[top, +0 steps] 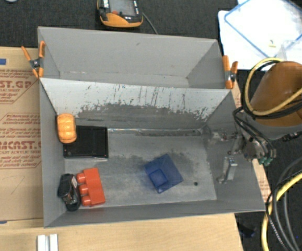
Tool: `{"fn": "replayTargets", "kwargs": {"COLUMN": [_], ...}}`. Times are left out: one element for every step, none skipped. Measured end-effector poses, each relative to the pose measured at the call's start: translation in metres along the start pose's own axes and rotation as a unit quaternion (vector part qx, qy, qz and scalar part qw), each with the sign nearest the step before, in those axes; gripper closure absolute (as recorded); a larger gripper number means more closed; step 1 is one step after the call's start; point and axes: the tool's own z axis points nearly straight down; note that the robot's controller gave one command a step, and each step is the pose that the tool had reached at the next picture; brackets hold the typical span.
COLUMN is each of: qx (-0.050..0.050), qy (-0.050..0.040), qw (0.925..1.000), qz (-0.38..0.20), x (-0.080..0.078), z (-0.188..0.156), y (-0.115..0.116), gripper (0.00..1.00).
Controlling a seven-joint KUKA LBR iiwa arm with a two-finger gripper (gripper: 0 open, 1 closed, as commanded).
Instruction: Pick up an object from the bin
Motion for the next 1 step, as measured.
{"fn": "replayTargets", "kwargs": {"qx": [0.001], "qy": [-0.0039], "qw": [1.0], "qz": [-0.001], "x": [-0.002], "z": [-0.0037], "y": [0.0006], "gripper": [0.0]}}
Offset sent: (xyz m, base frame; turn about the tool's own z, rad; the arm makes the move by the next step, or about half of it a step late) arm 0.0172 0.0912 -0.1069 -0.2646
